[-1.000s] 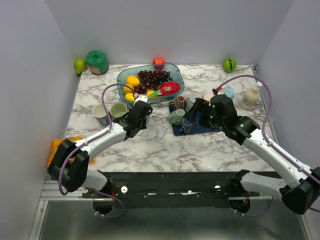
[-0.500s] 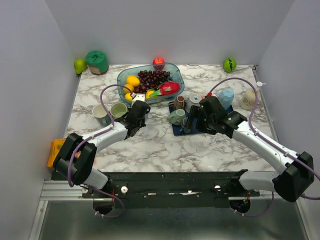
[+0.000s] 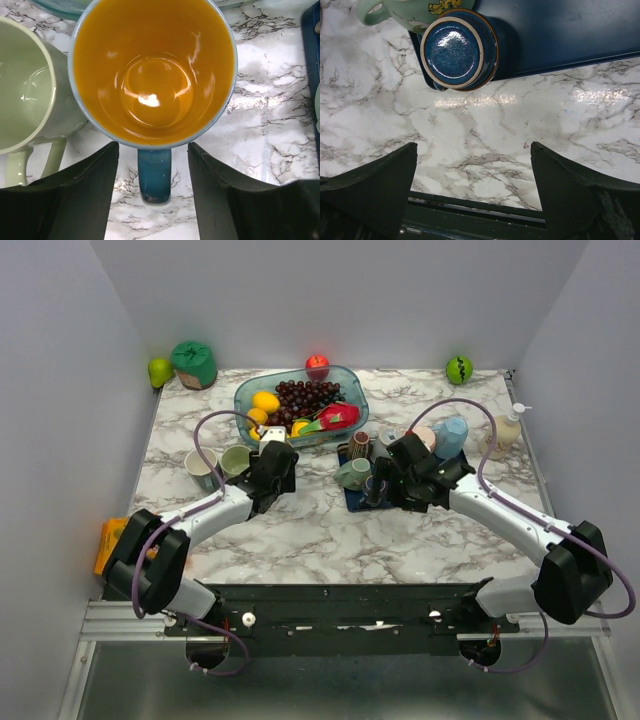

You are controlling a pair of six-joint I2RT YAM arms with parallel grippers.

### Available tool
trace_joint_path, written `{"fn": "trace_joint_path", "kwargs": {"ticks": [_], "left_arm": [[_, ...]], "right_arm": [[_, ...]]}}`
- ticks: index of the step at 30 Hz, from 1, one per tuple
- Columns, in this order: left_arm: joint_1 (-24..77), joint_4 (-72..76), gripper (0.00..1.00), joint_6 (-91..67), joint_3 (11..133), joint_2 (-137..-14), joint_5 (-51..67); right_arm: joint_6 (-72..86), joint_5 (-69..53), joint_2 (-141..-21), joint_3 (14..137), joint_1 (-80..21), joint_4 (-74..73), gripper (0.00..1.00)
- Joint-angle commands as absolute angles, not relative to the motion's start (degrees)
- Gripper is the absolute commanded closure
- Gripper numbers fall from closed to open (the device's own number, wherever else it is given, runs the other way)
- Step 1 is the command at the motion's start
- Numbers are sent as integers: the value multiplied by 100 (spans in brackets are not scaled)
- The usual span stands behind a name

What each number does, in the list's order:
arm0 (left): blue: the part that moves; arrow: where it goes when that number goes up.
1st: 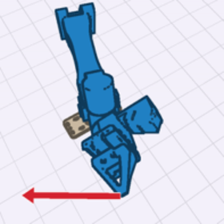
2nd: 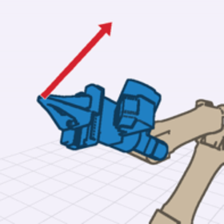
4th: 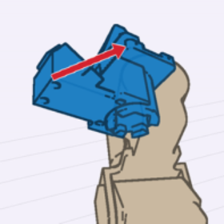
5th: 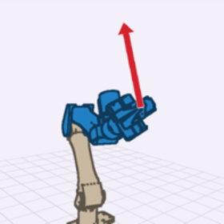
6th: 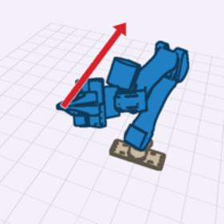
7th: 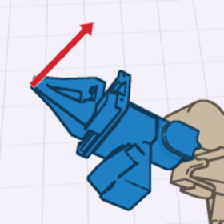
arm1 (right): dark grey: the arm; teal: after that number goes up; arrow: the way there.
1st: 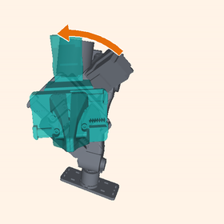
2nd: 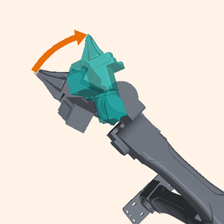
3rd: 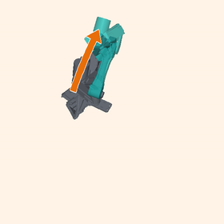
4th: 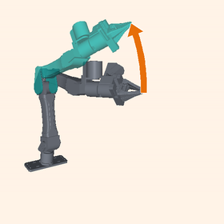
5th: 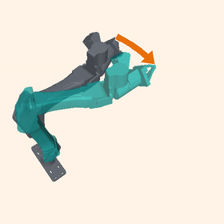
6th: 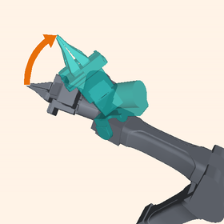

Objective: Turn the mug right side up

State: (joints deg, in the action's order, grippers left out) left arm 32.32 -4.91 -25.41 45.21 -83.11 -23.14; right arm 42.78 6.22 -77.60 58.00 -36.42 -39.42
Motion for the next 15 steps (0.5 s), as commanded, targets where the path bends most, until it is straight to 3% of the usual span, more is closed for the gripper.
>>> {"fn": "trace_joint_path", "kwargs": {"ticks": [1, 15], "left_arm": [[3199, -746, 32, -2777, 4597, -7683, -2391], [3226, -1986, 17, -2734, 4807, -5706, -2496]], "right_arm": [[4227, 1019, -7919, 5704, -3683, -3683, 0], [5053, 1880, -8894, 6090, -3964, -3384, 0]]}}
